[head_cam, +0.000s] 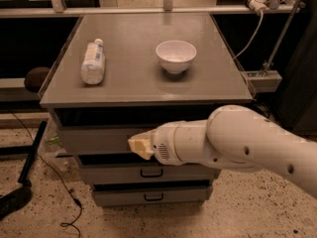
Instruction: Open top drawer
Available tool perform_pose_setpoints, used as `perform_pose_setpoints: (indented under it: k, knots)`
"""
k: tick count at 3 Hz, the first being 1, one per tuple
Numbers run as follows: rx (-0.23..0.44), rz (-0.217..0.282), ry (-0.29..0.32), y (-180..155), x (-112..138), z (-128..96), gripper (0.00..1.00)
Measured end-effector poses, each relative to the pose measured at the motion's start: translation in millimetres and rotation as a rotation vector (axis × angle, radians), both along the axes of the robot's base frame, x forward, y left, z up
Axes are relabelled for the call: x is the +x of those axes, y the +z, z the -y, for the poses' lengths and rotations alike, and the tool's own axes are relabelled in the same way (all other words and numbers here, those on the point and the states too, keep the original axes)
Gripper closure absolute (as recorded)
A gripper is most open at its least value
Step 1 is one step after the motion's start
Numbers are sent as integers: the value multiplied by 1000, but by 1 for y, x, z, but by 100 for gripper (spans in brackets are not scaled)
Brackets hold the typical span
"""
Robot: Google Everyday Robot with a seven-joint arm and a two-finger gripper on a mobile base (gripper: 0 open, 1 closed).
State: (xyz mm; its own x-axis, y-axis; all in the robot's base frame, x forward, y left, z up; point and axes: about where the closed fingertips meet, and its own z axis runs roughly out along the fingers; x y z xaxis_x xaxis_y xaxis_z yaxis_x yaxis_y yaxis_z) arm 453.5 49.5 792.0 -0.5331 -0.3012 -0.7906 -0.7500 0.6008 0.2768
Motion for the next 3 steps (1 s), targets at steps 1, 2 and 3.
perform_pose_setpoints:
  k: [1, 2, 3]
  knots:
    - [33, 16, 9, -8, 15, -26, 100]
    - [33, 16, 8, -8, 15, -26, 100]
    - [32, 24, -21, -9, 18, -24, 100]
